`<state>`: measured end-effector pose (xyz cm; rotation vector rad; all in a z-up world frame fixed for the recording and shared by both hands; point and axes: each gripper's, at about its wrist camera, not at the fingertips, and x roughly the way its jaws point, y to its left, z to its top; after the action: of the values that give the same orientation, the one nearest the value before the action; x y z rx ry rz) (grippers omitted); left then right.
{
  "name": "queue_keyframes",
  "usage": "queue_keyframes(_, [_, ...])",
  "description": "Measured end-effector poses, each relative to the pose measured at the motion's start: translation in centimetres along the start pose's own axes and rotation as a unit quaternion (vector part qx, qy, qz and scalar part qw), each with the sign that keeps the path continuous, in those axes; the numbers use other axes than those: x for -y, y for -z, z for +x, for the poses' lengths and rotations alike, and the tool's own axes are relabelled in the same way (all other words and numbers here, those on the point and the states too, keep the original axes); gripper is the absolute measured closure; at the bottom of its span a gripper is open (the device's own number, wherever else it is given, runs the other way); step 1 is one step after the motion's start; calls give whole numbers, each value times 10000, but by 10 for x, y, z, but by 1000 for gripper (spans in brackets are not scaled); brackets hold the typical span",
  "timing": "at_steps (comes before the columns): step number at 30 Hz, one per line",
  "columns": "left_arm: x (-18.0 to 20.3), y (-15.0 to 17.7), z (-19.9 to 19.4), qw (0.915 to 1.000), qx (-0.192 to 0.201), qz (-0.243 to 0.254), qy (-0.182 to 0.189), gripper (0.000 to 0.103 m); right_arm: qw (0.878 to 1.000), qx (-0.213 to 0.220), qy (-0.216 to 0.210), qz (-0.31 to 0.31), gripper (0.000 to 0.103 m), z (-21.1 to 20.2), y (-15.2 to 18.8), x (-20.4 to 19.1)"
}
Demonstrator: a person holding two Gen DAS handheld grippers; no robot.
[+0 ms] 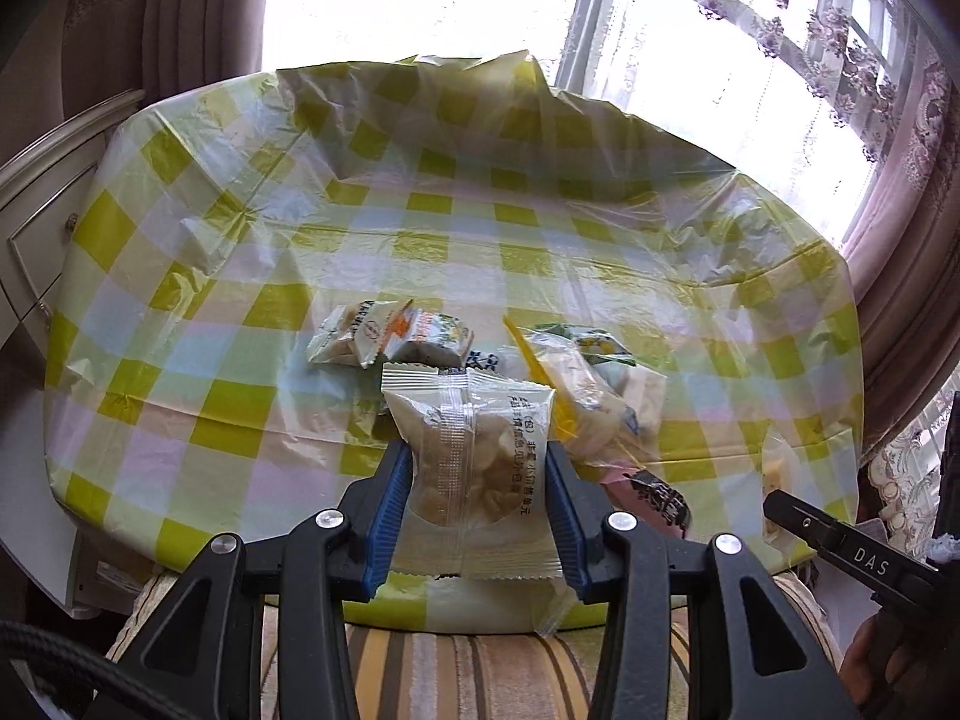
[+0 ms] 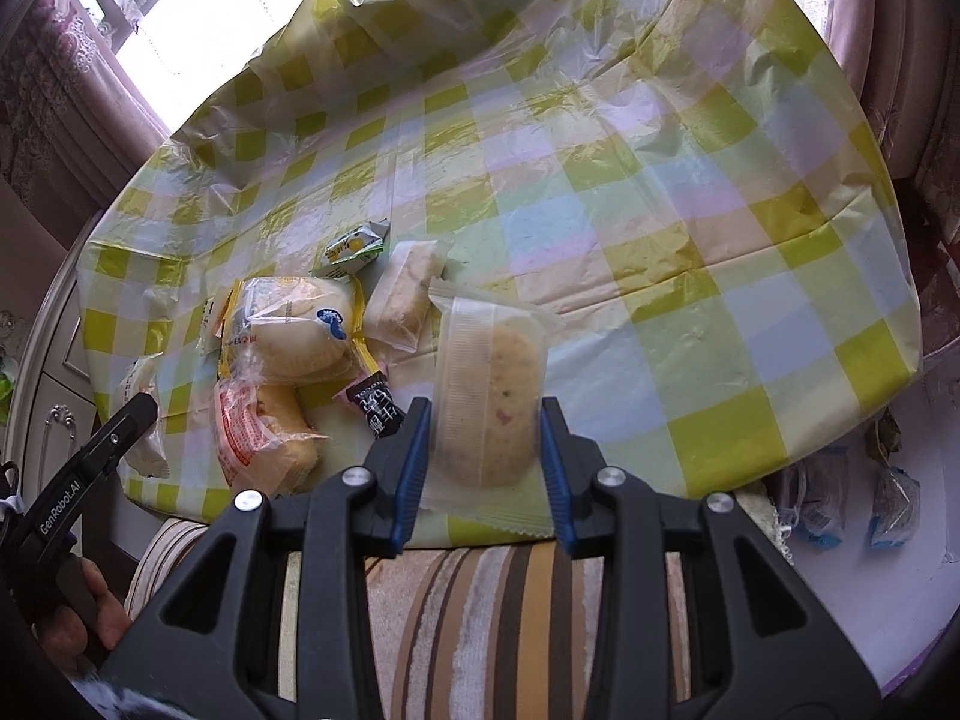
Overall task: Organize snacks
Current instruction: 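Lift both held snacks and carry them toward the white box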
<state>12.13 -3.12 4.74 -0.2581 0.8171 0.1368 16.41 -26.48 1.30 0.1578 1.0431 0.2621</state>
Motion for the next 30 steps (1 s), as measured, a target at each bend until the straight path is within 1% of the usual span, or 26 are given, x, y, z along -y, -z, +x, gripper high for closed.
queue_keyframes(10, [54, 6, -2, 9976, -139, 512, 453, 58, 9992, 190, 40, 359, 64, -34, 7, 41])
queue_keyframes(18, [99, 13, 1, 9913, -323, 967, 834, 58, 9972, 351, 172, 634, 64, -59, 13, 77])
queue_keyframes(22, [122, 17, 3, 9865, -461, 1145, 1080, 58, 9954, 405, 322, 808, 64, -70, 18, 100])
queue_keyframes(25, [144, 21, 4, 9812, -539, 1351, 1270, 58, 9935, 430, 458, 952, 64, -76, 22, 120])
queue_keyframes(28, [165, 26, 5, 9743, -648, 1532, 1521, 58, 9907, 465, 601, 1128, 64, -83, 26, 140])
queue_keyframes(30, [178, 29, 8, 9681, -810, 1584, 1761, 58, 9885, 480, 695, 1253, 64, -87, 28, 154])
